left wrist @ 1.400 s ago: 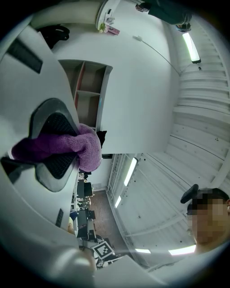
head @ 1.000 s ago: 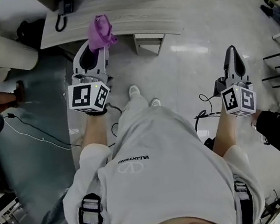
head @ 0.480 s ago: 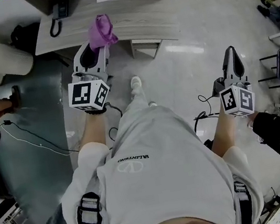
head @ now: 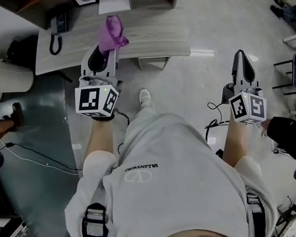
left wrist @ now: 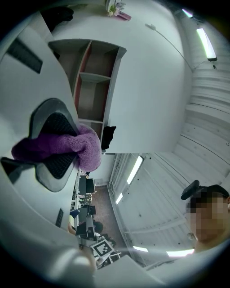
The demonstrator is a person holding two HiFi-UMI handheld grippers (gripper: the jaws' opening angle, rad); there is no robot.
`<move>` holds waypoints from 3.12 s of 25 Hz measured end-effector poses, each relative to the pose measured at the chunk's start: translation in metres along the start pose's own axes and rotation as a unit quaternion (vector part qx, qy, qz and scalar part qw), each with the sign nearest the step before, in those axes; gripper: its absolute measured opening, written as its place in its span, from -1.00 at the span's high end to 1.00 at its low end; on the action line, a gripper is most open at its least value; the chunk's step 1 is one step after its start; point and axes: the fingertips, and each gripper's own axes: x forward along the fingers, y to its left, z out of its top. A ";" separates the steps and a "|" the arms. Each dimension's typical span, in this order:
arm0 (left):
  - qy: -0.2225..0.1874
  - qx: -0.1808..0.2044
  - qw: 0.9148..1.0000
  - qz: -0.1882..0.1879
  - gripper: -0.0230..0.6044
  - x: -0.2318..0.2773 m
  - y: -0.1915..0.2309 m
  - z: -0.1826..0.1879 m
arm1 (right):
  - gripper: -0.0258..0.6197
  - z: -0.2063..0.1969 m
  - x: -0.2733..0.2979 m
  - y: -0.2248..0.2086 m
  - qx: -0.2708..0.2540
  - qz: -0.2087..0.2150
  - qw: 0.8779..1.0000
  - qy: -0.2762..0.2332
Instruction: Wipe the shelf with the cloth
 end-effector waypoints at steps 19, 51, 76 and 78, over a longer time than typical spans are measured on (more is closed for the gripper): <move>0.020 -0.018 0.998 -0.061 0.67 0.107 0.048 -0.021 | 0.92 -0.003 0.135 0.042 -0.001 0.016 1.000 0.010; 0.052 -0.021 0.998 -0.034 0.66 0.263 0.027 -0.054 | 0.92 -0.017 0.269 0.019 0.009 0.128 0.991 0.032; 0.105 -0.009 0.993 0.046 0.66 0.361 0.067 -0.113 | 0.92 -0.042 0.374 0.051 0.016 0.210 0.976 0.053; 0.107 -0.014 0.993 0.047 0.66 0.366 0.072 -0.117 | 0.92 -0.045 0.384 0.057 0.013 0.207 0.977 0.054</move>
